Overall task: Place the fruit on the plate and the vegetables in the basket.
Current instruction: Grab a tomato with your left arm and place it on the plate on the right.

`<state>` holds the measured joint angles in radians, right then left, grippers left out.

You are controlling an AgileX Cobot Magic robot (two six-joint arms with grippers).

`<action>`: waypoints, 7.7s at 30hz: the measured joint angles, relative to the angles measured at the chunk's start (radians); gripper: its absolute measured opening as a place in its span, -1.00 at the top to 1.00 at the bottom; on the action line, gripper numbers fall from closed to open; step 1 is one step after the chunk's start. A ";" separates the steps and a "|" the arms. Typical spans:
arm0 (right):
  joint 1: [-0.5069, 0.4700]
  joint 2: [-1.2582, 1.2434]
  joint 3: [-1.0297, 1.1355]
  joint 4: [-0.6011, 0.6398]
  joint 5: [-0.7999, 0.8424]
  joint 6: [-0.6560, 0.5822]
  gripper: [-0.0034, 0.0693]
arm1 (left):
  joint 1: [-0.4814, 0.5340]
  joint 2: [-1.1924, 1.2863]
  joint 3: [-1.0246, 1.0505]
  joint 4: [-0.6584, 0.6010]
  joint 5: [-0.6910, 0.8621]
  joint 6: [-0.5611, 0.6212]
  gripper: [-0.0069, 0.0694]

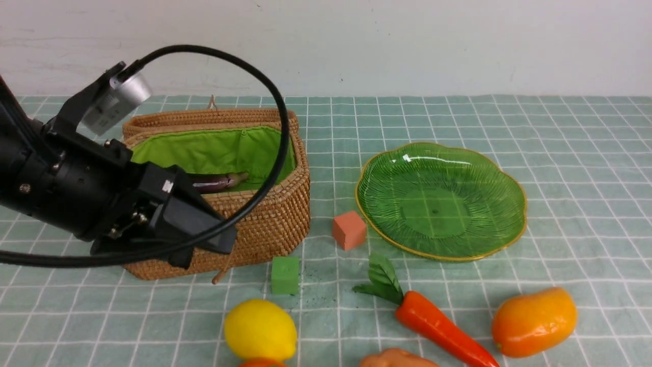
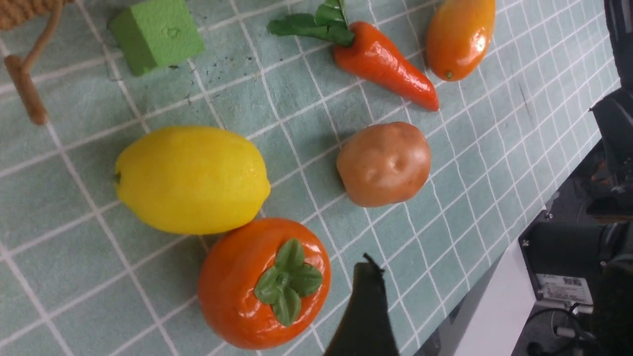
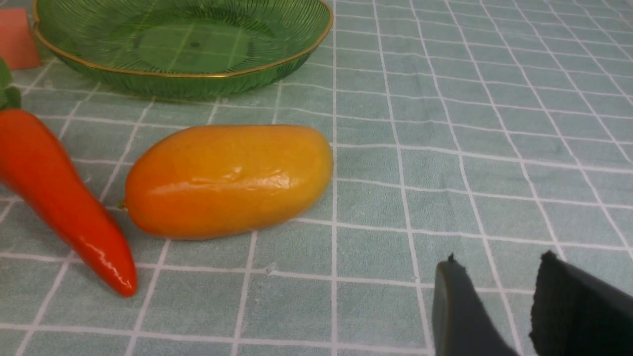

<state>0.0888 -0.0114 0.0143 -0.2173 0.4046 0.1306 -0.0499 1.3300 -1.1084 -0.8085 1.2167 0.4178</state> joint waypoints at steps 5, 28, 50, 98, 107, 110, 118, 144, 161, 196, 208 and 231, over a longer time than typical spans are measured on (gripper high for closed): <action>0.000 0.000 0.000 0.000 0.000 0.000 0.25 | 0.000 0.000 0.000 0.000 -0.009 -0.027 -0.64; 0.000 0.000 0.000 0.000 0.000 0.000 0.25 | -0.216 0.005 0.000 0.169 -0.210 -0.082 -0.64; 0.000 0.000 0.000 0.000 0.000 0.000 0.25 | -0.216 -0.014 0.296 0.255 -0.288 -0.340 -0.68; 0.000 0.000 0.000 0.000 0.000 0.000 0.25 | -0.216 0.256 0.380 0.056 -0.458 -0.084 -0.73; 0.000 0.000 0.000 0.000 0.000 0.000 0.25 | -0.216 0.256 0.397 -0.031 -0.481 -0.025 -0.37; 0.000 0.000 0.000 0.000 0.000 0.000 0.25 | -0.216 0.256 0.397 -0.047 -0.479 -0.024 -0.22; 0.000 0.000 0.000 -0.001 0.000 0.000 0.25 | -0.216 0.256 0.401 -0.061 -0.479 -0.024 -0.22; 0.000 0.000 0.000 0.000 0.000 0.000 0.25 | -0.216 0.256 0.402 -0.184 -0.486 -0.022 -0.22; 0.000 0.000 0.000 0.000 0.000 0.000 0.25 | -0.216 0.256 0.402 -0.240 -0.499 0.155 -0.22; 0.000 0.000 0.000 -0.001 0.000 0.000 0.25 | -0.378 0.645 -0.681 -0.174 -0.381 -0.085 -0.22; 0.000 0.000 0.000 0.000 0.000 0.000 0.25 | -0.410 1.003 -1.022 0.001 -0.383 -0.340 -0.22; 0.000 0.000 0.000 0.000 0.000 0.000 0.25 | -0.493 1.094 -1.035 0.254 -0.578 -0.542 -0.27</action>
<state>0.0888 -0.0114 0.0143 -0.2169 0.4046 0.1306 -0.5432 2.4244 -2.1434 -0.5540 0.6386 -0.1244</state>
